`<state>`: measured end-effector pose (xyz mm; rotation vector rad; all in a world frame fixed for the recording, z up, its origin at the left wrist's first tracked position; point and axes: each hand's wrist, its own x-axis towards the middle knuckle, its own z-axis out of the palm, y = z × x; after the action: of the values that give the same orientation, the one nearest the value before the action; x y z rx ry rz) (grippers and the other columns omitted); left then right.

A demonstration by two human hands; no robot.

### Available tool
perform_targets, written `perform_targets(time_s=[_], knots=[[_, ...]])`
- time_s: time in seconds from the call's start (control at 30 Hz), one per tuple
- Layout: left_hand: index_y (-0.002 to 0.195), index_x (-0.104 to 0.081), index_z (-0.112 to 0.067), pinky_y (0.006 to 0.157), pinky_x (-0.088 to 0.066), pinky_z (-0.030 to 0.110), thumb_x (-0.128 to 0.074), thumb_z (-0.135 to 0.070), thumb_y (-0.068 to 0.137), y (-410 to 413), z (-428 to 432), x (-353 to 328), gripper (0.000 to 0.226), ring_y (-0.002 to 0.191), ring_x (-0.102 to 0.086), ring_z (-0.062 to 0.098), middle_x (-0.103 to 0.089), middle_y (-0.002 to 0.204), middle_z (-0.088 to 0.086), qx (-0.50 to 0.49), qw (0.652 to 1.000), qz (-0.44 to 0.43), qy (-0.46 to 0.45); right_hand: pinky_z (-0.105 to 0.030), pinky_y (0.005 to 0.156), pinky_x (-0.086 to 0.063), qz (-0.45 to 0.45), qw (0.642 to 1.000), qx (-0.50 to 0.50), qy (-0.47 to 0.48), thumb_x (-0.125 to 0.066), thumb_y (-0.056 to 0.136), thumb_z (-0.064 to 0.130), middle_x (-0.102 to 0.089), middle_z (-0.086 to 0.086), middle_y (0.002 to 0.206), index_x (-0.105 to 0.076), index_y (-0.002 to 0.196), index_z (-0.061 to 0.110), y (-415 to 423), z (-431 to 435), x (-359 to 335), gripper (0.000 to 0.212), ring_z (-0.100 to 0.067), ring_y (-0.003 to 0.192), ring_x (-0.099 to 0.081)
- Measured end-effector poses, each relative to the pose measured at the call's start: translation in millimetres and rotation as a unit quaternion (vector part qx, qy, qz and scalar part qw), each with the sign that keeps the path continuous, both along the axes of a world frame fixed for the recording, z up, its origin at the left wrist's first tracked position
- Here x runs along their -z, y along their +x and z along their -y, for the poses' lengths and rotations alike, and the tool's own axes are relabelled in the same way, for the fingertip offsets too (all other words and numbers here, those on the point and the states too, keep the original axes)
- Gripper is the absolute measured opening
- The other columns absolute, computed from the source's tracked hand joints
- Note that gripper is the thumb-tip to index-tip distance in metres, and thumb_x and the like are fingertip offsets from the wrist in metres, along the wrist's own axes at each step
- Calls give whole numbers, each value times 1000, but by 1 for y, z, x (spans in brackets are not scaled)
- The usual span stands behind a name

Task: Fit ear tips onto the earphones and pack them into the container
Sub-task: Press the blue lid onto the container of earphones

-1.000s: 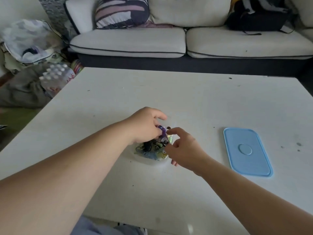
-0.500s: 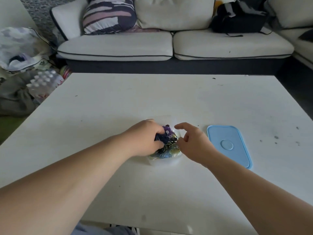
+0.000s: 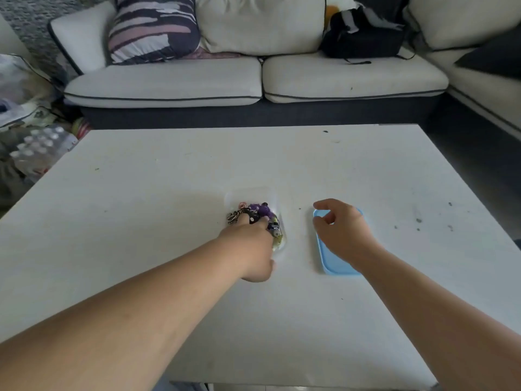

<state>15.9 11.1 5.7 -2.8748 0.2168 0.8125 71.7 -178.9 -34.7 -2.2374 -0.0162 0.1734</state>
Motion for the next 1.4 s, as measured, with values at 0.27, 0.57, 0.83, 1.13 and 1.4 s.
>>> perform_targets(time_s=[0.27, 0.57, 0.83, 1.13, 1.4], knots=[[115, -63, -15, 73, -37, 36, -58, -30, 98, -1, 56, -44, 23, 110, -56, 29, -51, 118, 7, 12, 982, 188, -29, -40, 100, -45, -79, 968, 87, -222, -59, 94, 30, -50, -16, 133, -56, 129, 8, 4, 74, 9, 42, -36, 123, -49], [131, -54, -15, 80, -43, 33, -60, -55, 95, -2, 106, 9, 55, 117, -59, 31, -58, 133, 11, 1, 993, -39, -111, -37, 64, -56, -199, 962, 186, 7, -66, 79, 18, -66, -17, 88, -64, 93, -1, 9, 73, 21, 23, -31, 70, -64], [95, -57, -38, 79, -43, 27, -62, -60, 93, 8, 103, -19, 22, 104, -60, 16, -62, 113, -4, -103, 954, -35, -279, -48, 66, -61, -159, 976, 103, 105, -61, 84, 13, -73, -16, 86, -68, 92, 4, 5, 41, -31, 14, -35, 70, -70], [101, -74, -23, 74, -59, 33, -60, -37, 96, 1, 39, -36, 20, 66, -73, 16, -80, 91, -4, -361, 757, 61, -541, -43, 76, -59, -58, 993, -6, 107, -59, 89, 66, -72, -9, 91, -70, 92, 11, -19, -15, -62, 56, -29, 85, -69], [108, -64, -14, 72, -65, 40, -72, -11, 94, -24, -29, -27, 16, 84, -77, 30, -74, 110, 14, -434, 675, 97, -589, -34, 55, -45, -100, 987, 20, 122, -60, 93, 26, -69, -11, 76, -69, 82, 9, 1, -50, -26, 22, -26, 64, -55]])
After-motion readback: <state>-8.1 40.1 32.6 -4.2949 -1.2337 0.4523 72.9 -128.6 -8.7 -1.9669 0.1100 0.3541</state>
